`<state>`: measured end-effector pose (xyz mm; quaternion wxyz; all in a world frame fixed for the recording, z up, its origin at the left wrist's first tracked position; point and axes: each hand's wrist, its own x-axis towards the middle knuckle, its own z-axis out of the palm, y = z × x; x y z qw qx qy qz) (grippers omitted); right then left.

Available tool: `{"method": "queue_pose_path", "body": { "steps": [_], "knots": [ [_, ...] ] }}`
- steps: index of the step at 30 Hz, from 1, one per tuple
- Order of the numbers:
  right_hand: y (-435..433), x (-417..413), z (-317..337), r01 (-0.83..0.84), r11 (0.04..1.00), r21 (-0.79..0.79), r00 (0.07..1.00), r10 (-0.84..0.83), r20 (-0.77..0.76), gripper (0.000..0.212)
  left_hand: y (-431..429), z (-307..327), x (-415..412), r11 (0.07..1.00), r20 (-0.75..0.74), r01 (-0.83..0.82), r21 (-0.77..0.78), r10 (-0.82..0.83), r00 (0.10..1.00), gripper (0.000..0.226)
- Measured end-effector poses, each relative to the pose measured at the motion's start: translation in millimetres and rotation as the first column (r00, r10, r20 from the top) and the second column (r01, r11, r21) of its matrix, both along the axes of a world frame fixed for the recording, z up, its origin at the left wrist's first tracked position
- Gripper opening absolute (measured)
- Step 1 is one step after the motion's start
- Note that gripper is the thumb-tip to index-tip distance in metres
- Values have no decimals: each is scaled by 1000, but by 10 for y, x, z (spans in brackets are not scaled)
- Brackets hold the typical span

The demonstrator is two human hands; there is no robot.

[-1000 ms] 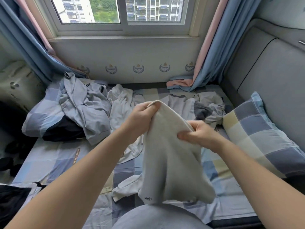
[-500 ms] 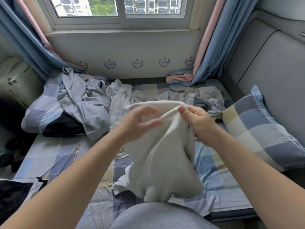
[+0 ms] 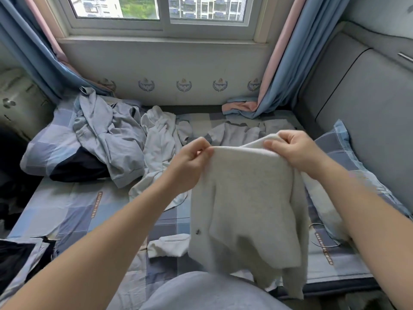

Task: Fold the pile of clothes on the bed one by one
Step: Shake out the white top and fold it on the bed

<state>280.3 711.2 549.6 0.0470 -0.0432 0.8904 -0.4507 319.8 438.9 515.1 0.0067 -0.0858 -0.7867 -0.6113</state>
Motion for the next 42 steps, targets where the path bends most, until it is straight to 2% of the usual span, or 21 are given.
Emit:
{"method": "queue_pose_path", "body": {
  "steps": [2, 3, 4, 6, 9, 11, 13, 15, 16, 18, 20, 24, 26, 29, 31, 33, 35, 37, 39, 41, 42],
  "knots": [
    [-7, 2, -263, 96, 949, 302, 990, -59, -130, 19, 81, 142, -12, 1000, -40, -17, -18, 16, 999, 29],
    [-64, 56, -367, 122, 933, 338, 978, -56, -200, 21, 119, 205, -15, 999, -52, -31, -8, 31, 998, 30],
    [-151, 135, -445, 111, 944, 312, 965, -28, -260, 22, 151, 267, -17, 999, -59, -46, 11, 47, 997, 30],
    [-354, 382, -547, -17, 997, 75, 966, 36, -257, 18, 172, 356, -14, 994, -65, -79, 76, 84, 994, 27],
    [-757, 743, -772, -238, 951, -196, 970, 243, 0, 35, 162, 447, 13, 980, -74, -96, 171, 110, 991, 26],
    [-1023, 813, -983, -229, 936, -268, 944, 280, 173, 48, 164, 521, 49, 976, -72, -74, 203, 91, 993, 27],
    [-1202, 751, -1158, -152, 943, -295, 946, 226, 234, 33, 155, 583, 70, 978, -77, -68, 197, 85, 993, 24],
    [-1230, 649, -1206, -121, 954, -273, 956, 186, 225, 12, 60, 631, 56, 973, -88, -148, 176, 165, 982, 25],
    [-1189, 600, -1186, -131, 953, -273, 958, 193, 212, 11, -37, 638, 27, 965, -96, -213, 153, 229, 969, 28],
    [-1025, 522, -1094, -151, 949, -276, 963, 204, 177, 20, -299, 605, -54, 934, -117, -349, 78, 357, 927, 29],
    [-849, 460, -907, -173, 949, -265, 966, 217, 145, 42, -560, 495, -134, 892, -96, -451, -28, 447, 889, 26],
    [-663, 343, -421, -234, 958, -166, 951, 261, 167, 41, -783, 181, -162, 832, 21, -505, -229, 523, 852, 15],
    [-653, 312, -262, -258, 958, -126, 945, 278, 171, 40, -720, 81, -100, 854, 51, -429, -296, 462, 885, 19],
    [-705, 336, -120, -190, 955, -229, 957, 232, 172, 35, -492, -51, 28, 932, 162, -139, -333, 202, 966, 30],
    [-752, 357, -65, -103, 937, -333, 967, 173, 189, 36, -301, -119, 141, 953, 308, 145, -264, -60, 950, 39],
    [-771, 366, -11, -22, 905, -424, 967, 127, 221, 33, -121, -191, 230, 941, 370, 270, -201, -183, 911, 47],
    [-751, 350, 44, 55, 858, -510, 968, 81, 240, 30, 25, -257, 267, 970, 310, 181, -159, -125, 943, 57],
    [-711, 325, 111, 105, 796, -596, 971, 49, 236, 29, 133, -313, 309, 988, 152, 4, -152, 19, 988, 67],
    [-677, 296, 178, 122, 738, -664, 977, 28, 211, 30, 191, -350, 317, 985, 5, -108, -134, 110, 994, 52],
    [-656, 261, 216, 138, 705, -695, 981, -1, 194, 31, 212, -316, 297, 994, -16, -47, -99, 46, 999, 21],
    [-647, 242, 228, 145, 695, -704, 982, -15, 188, 31, 218, -287, 277, 996, -18, -3, -88, 2, 1000, 17]
  ]
}}
